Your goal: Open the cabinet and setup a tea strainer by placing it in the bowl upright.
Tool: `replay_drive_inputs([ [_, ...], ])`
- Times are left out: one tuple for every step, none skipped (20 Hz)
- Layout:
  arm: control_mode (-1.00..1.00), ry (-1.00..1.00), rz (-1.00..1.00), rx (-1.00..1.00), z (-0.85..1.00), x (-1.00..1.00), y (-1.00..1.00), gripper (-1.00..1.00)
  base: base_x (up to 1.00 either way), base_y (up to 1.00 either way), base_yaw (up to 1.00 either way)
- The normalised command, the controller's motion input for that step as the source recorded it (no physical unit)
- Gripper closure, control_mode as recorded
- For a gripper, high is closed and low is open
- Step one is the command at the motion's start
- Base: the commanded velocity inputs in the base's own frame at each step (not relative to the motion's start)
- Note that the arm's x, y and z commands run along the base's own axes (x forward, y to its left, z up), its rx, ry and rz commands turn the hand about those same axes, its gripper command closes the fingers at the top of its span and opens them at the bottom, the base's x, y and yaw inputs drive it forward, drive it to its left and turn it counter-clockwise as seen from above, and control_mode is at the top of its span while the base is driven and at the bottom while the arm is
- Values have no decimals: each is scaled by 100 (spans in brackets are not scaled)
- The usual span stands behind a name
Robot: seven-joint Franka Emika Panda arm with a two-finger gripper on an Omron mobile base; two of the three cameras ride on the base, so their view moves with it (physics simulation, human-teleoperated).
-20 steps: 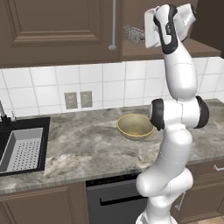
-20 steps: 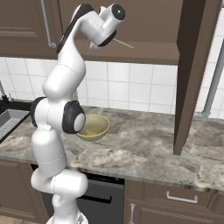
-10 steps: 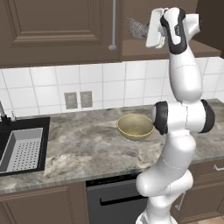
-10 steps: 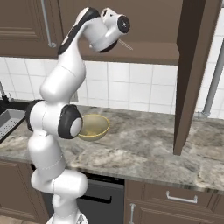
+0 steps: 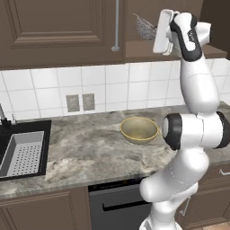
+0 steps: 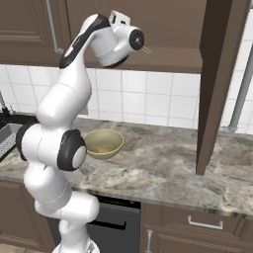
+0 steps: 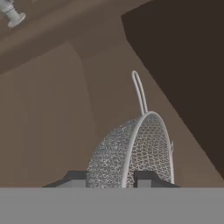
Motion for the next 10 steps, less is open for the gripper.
replay_drive_inputs([
  [-100, -15, 0, -4, 4, -70, 0, 100, 0, 0, 0],
  [-100, -15, -2, -6, 5, -74, -1, 100, 0, 0, 0],
  [-100, -15, -3, -7, 9, -81, 0, 100, 0, 0, 0],
  [-100, -13, -3, -9, 11, -84, 0, 100, 0, 0, 0],
  [-100, -12, -4, -10, 13, -89, 0, 100, 0, 0, 0],
  [-100, -10, -4, -11, 12, -89, 0, 100, 0, 0, 0],
  [-100, -9, -5, -12, 12, -90, 0, 100, 0, 0, 0],
  [-100, -6, -5, -13, 11, -91, 0, 100, 0, 0, 0],
  [-100, -3, -6, -13, 17, -91, 0, 100, 0, 0, 0],
  [-100, 0, -7, -13, 18, -88, 0, 100, 0, 0, 0],
])
